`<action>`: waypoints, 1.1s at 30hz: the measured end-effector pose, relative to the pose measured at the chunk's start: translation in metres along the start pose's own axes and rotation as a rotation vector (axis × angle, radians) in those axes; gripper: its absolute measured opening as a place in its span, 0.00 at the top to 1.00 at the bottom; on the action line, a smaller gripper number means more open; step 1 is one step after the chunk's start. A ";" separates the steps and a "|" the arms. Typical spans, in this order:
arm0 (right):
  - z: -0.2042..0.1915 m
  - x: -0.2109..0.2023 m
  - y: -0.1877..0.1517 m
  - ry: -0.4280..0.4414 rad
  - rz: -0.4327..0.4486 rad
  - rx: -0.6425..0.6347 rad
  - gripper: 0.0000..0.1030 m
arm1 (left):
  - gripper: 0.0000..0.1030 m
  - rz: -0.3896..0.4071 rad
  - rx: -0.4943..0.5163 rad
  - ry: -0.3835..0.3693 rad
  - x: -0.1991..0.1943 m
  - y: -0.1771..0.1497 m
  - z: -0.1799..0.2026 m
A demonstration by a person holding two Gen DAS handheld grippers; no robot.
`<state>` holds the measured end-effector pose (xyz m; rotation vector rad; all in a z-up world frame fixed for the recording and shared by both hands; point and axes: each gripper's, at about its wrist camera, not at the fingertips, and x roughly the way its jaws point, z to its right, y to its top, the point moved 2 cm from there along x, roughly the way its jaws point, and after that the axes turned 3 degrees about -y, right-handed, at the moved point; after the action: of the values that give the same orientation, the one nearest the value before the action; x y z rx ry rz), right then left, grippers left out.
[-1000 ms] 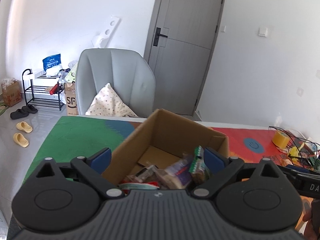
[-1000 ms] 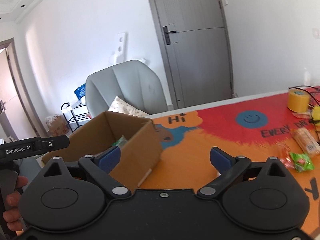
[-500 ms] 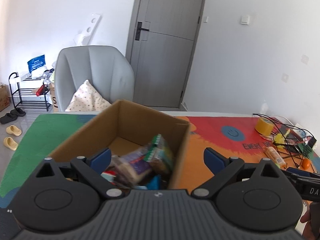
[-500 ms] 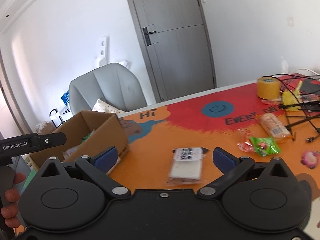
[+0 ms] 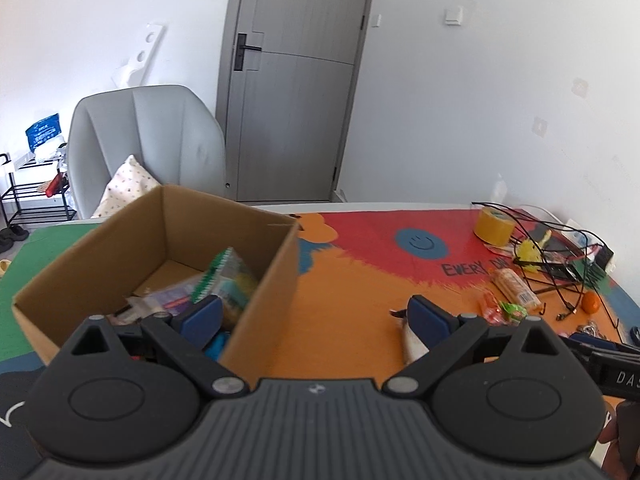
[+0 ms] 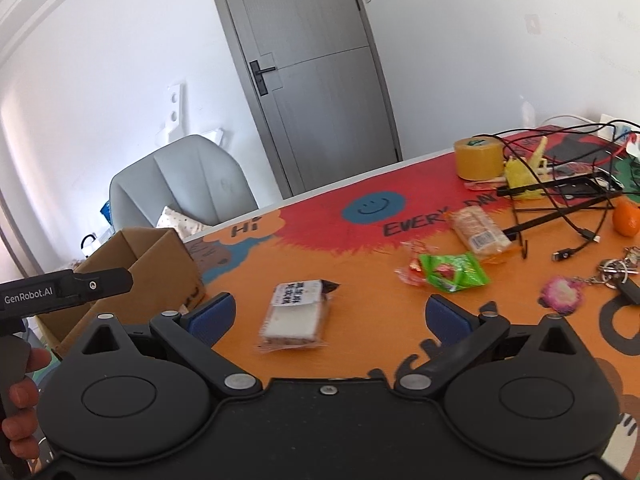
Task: Organize snacks
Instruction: 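Move both tools back over the remaining snacks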
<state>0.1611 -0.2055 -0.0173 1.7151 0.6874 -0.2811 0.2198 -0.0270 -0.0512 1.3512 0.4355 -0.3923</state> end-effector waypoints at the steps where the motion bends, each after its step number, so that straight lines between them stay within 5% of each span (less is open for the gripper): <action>1: 0.003 0.000 0.000 -0.002 0.001 0.004 0.00 | 0.05 -0.002 0.004 -0.003 0.001 0.000 0.004; 15: 0.057 0.003 0.000 -0.044 0.025 0.082 0.01 | 0.05 -0.058 0.051 -0.045 0.032 -0.011 0.051; 33: 0.089 0.047 0.006 -0.057 0.005 0.122 0.21 | 0.07 -0.112 0.074 -0.072 0.089 -0.028 0.080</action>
<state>0.2174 -0.2768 -0.0608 1.8174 0.6352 -0.3735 0.2877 -0.1125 -0.1073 1.3834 0.4417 -0.5518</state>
